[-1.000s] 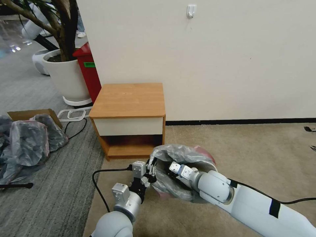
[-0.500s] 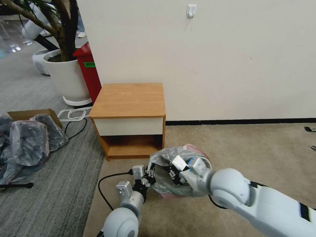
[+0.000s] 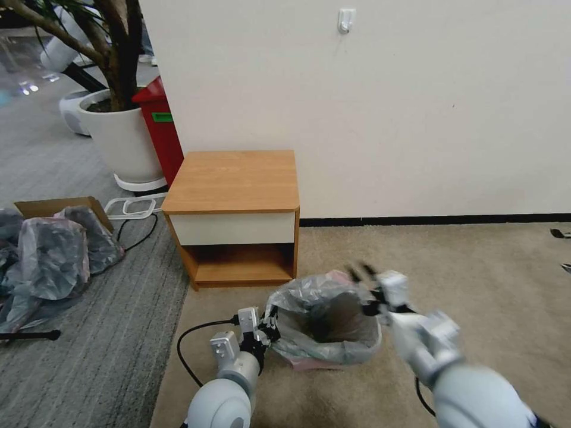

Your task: Pick up the garbage bag from the table and place it over the trash can.

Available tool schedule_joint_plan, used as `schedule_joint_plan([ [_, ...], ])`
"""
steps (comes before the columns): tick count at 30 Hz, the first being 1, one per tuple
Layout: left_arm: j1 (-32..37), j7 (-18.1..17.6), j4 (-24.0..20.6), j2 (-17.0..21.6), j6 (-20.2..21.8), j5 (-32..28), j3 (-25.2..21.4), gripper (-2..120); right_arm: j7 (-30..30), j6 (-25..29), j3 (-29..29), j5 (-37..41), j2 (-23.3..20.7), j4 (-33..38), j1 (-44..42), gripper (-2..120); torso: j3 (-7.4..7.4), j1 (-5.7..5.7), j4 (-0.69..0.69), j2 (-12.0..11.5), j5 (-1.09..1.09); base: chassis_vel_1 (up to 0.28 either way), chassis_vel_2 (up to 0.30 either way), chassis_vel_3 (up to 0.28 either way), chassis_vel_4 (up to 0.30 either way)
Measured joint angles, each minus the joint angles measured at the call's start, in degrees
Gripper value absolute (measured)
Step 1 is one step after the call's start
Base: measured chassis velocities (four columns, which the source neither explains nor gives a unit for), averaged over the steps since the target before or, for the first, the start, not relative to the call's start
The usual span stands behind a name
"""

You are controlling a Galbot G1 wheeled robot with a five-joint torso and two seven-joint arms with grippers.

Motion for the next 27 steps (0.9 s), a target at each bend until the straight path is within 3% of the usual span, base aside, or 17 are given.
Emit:
schedule_joint_plan([
  [2,1.0,0.8,0.0,0.1,0.0,1.9,-0.1,6,-0.3,4.5,1.7,-3.8,6.6,-1.5,-3.7,55,0.00,0.00,0.01,0.0,0.02,0.000,0.000,0.000,0.000],
  [3,1.0,0.8,0.0,0.1,0.0,1.9,-0.1,6,-0.3,4.5,1.7,-3.8,6.6,-1.5,-3.7,55,0.00,0.00,0.01,0.0,0.02,0.000,0.000,0.000,0.000],
  [7,3.0,3.0,-0.8,1.2,0.0,3.8,-1.2,6,-0.4,13.0,2.6,-5.8,13.4,-4.2,-8.6,75,0.00,0.00,0.01,0.0,0.00,0.000,0.000,0.000,0.000],
  [16,6.0,5.0,-1.3,3.1,-0.8,6.3,-4.7,6,-0.4,16.5,2.1,-6.3,15.5,-6.0,-9.7,100,0.01,0.00,0.02,0.0,0.01,0.000,0.000,0.000,0.000],
  [23,6.2,4.7,-1.0,2.5,-0.5,7.1,-4.2,6,-0.4,16.2,1.6,-6.7,15.3,-6.0,-9.5,100,0.01,0.00,0.02,0.0,0.01,0.000,0.000,0.000,0.000],
  [27,5.7,4.0,-0.6,2.0,0.0,7.5,-3.7,17,-0.5,15.4,2.1,-7.0,15.2,-5.9,-9.7,100,0.01,0.00,0.01,0.0,0.01,0.000,0.000,0.000,0.000],
])
